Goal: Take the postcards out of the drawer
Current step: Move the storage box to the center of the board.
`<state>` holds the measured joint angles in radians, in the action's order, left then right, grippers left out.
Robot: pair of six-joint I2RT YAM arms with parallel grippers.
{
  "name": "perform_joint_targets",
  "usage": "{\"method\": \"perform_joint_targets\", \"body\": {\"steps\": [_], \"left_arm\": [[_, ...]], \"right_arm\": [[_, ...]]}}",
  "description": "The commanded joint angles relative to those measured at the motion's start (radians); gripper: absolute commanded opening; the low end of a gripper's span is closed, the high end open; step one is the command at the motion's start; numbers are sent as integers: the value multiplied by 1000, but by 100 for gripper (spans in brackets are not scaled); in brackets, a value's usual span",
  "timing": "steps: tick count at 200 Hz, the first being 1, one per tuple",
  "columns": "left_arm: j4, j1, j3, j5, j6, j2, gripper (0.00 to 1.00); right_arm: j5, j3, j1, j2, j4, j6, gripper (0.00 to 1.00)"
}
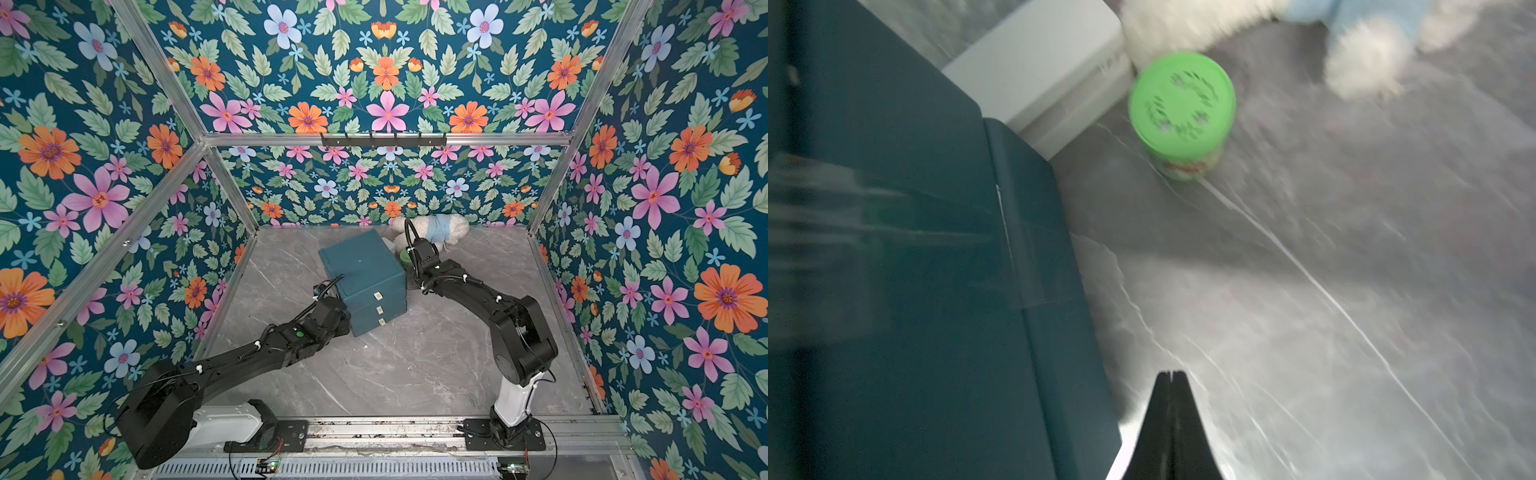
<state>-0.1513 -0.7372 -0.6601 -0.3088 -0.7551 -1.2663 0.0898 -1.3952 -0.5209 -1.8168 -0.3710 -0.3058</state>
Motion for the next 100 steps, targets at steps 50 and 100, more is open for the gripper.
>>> {"method": "perform_joint_targets", "body": {"steps": [50, 100], "left_arm": [[37, 132, 5, 39, 134, 106, 0], [-25, 256, -30, 38, 227, 166, 3]], "right_arm": [[-129, -172, 70, -81, -33, 65, 0], [-139, -47, 82, 73, -81, 99, 0]]}}
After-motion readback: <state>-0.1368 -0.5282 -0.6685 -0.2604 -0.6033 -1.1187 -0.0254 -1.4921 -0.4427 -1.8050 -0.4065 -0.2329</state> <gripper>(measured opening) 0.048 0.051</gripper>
